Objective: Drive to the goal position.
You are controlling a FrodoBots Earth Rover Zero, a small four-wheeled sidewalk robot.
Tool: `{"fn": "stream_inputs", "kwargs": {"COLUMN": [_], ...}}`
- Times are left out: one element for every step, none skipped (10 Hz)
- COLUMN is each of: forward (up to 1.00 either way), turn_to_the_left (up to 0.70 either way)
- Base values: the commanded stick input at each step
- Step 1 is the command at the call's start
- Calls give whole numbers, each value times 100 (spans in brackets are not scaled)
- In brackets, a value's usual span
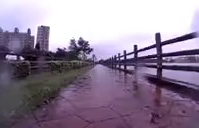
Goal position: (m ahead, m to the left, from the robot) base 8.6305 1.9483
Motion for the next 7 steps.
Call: {"fn": "stream_inputs", "kwargs": {"forward": [100,100,100,100,100,100,100], "turn_to_the_left": [0,0,0,0,0,0,0]}}
